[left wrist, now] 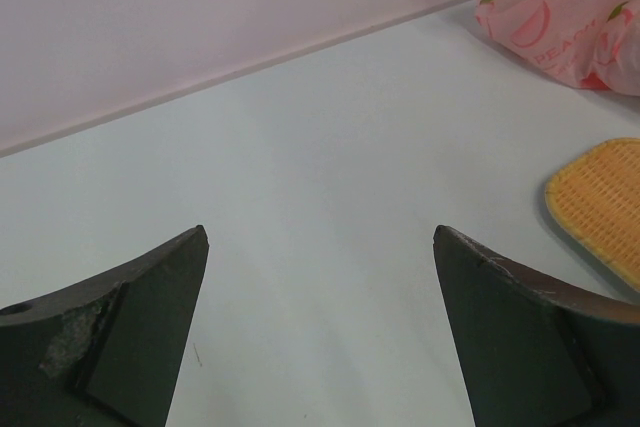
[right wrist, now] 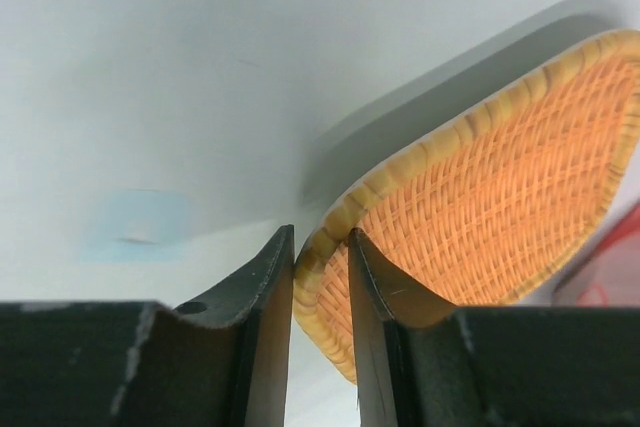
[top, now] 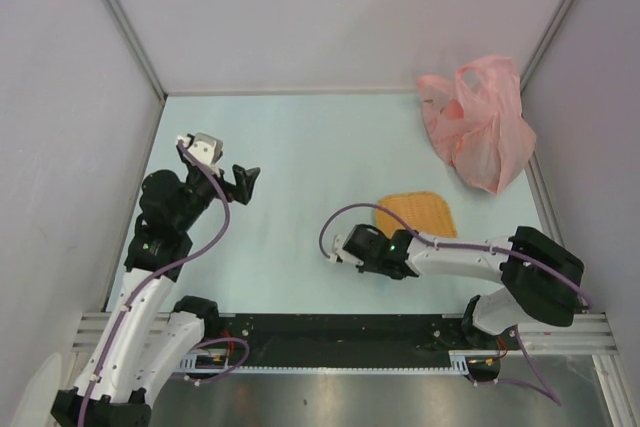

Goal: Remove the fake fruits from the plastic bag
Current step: Move the plate to the center of the board.

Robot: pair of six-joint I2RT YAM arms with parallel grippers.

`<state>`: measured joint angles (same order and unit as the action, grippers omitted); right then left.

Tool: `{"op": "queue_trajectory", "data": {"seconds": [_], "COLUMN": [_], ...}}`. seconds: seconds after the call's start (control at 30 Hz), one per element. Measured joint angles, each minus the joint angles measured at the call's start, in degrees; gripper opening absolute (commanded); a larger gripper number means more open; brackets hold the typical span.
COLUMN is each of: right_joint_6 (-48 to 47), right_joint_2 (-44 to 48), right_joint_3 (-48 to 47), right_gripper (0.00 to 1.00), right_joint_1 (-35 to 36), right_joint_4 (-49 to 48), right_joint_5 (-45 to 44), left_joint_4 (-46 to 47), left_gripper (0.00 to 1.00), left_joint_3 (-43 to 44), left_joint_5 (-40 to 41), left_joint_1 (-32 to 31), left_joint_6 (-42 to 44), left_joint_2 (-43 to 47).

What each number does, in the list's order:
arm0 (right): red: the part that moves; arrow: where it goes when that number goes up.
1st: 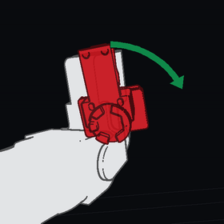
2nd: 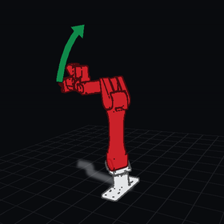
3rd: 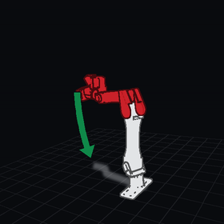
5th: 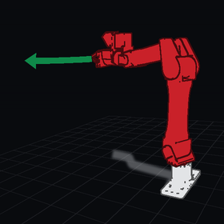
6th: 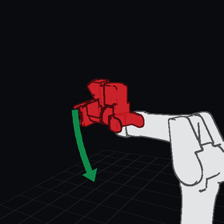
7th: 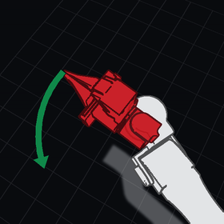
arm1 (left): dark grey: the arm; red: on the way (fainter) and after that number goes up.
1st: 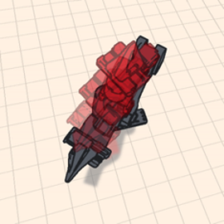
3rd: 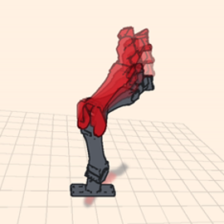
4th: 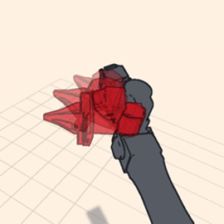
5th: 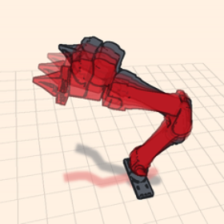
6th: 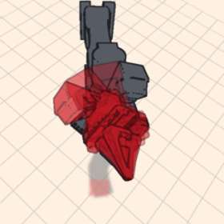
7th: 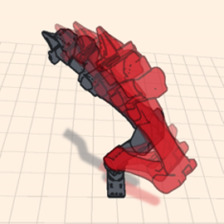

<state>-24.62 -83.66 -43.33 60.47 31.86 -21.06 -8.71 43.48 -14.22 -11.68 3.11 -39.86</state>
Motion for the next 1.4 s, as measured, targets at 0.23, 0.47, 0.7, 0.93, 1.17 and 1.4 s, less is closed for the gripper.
{"op": "queue_trajectory", "data": {"seconds": [0.23, 0.47, 0.7, 0.93, 1.17, 1.4], "right_joint_6": [0.57, 2.25, 4.35, 5.35, 4.33, 7.76], "right_joint_2": [-0.04, -1.84, -1.84, -1.92, -1.62, 4.5], "right_joint_3": [-0.37, -2.58, -3.06, -3.08, -3.67, -17.81], "right_gripper": [0.0, 0.0, 0.0, 0.64, 1.0, 0.99], "right_joint_1": [11.72, 15.26, 22.97, 24.52, 22.47, 7.02], "right_joint_4": [-0.55, -3.91, -7.82, -9.49, -6.38, 2.23], "right_joint_5": [4.66, 8.26, 13.2, 15.74, 23.78, 30.86], "left_joint_4": [-4.83, -9.11, -12.57, -13.03, -14.16, -15.45], "left_gripper": [1.0, 0.99, 0.99, 1.0, 1.0, 1.0], "left_joint_3": [0.0, 0.37, 1.09, 1.09, 1.97, 9.51], "left_joint_5": [0.13, 2.1, 2.51, 0.9, -1.03, -4.94], "left_joint_1": [0.02, 1.2, 1.66, 3.17, 4.7, 4.74], "left_joint_6": [1.62, 6.12, 10.1, 10.49, 10.43, 7.5], "left_joint_2": [2.1, 1.44, 0.02, 0.15, -0.59, -4.76]}}
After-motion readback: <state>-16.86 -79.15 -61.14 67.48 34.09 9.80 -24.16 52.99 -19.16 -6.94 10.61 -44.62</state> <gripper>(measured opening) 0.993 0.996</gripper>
